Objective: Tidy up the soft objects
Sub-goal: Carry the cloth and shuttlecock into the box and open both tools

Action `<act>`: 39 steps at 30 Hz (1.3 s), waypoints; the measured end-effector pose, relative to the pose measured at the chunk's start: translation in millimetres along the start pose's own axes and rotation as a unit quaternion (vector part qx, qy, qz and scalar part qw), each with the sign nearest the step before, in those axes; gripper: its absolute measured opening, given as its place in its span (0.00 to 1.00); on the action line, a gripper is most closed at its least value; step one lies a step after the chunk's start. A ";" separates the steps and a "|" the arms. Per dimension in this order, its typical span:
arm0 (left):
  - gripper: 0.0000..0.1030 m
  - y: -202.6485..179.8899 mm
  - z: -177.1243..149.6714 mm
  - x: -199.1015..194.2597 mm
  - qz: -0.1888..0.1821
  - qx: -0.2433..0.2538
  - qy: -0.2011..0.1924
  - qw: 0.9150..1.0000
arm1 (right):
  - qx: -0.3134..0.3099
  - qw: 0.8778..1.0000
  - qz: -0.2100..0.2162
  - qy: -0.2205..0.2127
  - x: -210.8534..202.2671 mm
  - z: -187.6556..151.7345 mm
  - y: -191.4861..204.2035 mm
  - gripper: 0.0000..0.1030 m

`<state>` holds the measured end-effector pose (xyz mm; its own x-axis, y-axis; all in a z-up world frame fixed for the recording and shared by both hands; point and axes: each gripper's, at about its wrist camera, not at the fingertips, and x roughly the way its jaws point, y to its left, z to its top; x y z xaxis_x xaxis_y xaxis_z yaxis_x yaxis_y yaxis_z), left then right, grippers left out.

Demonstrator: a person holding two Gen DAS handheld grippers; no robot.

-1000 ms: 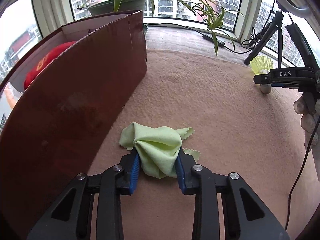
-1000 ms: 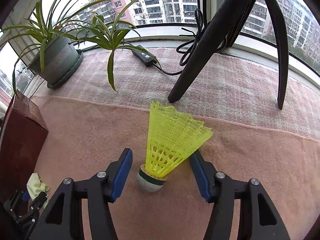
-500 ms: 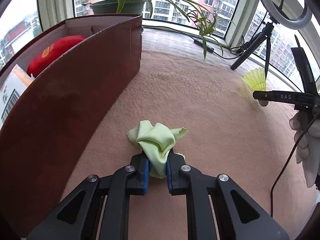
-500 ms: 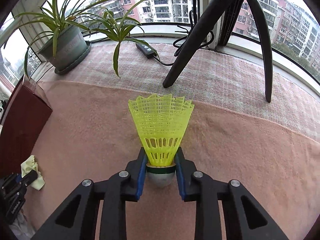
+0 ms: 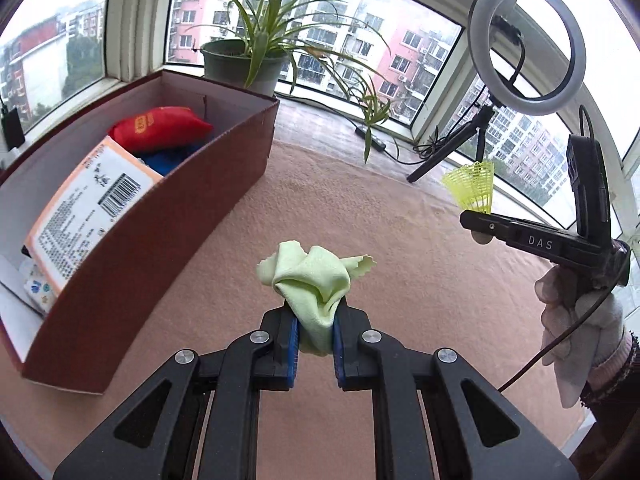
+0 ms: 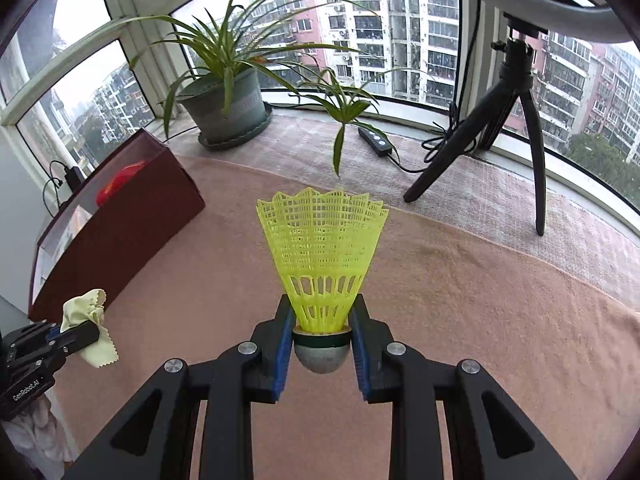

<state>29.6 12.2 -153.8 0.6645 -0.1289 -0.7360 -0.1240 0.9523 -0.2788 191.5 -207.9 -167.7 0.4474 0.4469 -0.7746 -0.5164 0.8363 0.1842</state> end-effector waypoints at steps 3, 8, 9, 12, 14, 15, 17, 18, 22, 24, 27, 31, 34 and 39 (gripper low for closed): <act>0.12 6.6 3.7 -24.9 -0.001 -0.002 -0.018 1.000 | -0.013 1.000 0.015 -0.011 -16.4 3.4 21.2 0.23; 0.12 29.2 14.5 -64.0 0.000 0.002 -0.051 0.999 | -0.042 0.998 0.025 -0.030 -40.8 12.3 62.9 0.23; 0.12 35.3 18.1 -69.3 0.002 0.003 -0.056 0.998 | -0.048 0.998 0.025 -0.034 -44.8 14.7 71.8 0.23; 0.12 59.6 30.0 -83.4 0.008 0.001 -0.068 0.998 | -0.058 0.997 0.026 -0.045 -54.1 21.6 97.2 0.23; 0.12 76.6 37.2 -91.7 0.018 0.000 -0.076 0.997 | -0.062 0.996 0.030 -0.048 -54.6 29.0 113.6 0.23; 0.12 85.9 40.8 -95.6 0.022 -0.002 -0.080 0.997 | -0.064 0.996 0.031 -0.050 -54.5 32.1 122.6 0.23; 0.12 104.5 47.7 -101.6 0.029 -0.006 -0.087 0.996 | -0.070 0.996 0.031 -0.053 -53.2 37.6 141.3 0.23; 0.12 114.0 51.5 -103.6 0.033 -0.009 -0.090 0.995 | -0.073 0.995 0.029 -0.054 -51.2 40.2 150.1 0.23; 0.12 146.9 64.3 -107.0 0.041 -0.019 -0.094 0.995 | -0.077 0.995 0.027 -0.052 -35.4 53.4 184.0 0.23; 0.12 160.3 68.9 -106.4 0.041 -0.020 -0.092 0.995 | -0.078 0.995 0.027 -0.048 -25.9 59.4 199.1 0.23; 0.12 175.1 74.4 -101.9 0.039 -0.017 -0.084 0.996 | -0.081 0.996 0.023 -0.041 -10.5 68.4 218.1 0.23; 0.12 188.9 76.4 -89.8 0.034 -0.014 -0.063 0.997 | -0.079 0.996 0.017 -0.027 11.5 80.6 236.0 0.23; 0.12 197.2 77.4 -77.2 0.032 -0.016 -0.040 0.999 | -0.075 0.997 0.013 -0.012 28.8 90.4 246.1 0.23; 0.12 202.8 79.1 -57.1 0.026 -0.004 -0.002 1.000 | -0.051 0.998 0.011 0.021 63.4 104.3 253.4 0.23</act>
<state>24.8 234.5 -119.5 0.6608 -0.0789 -0.7464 -0.1637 0.9554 -0.2459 165.2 65.4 -107.1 0.4058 0.4494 -0.7959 -0.5981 0.7890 0.1406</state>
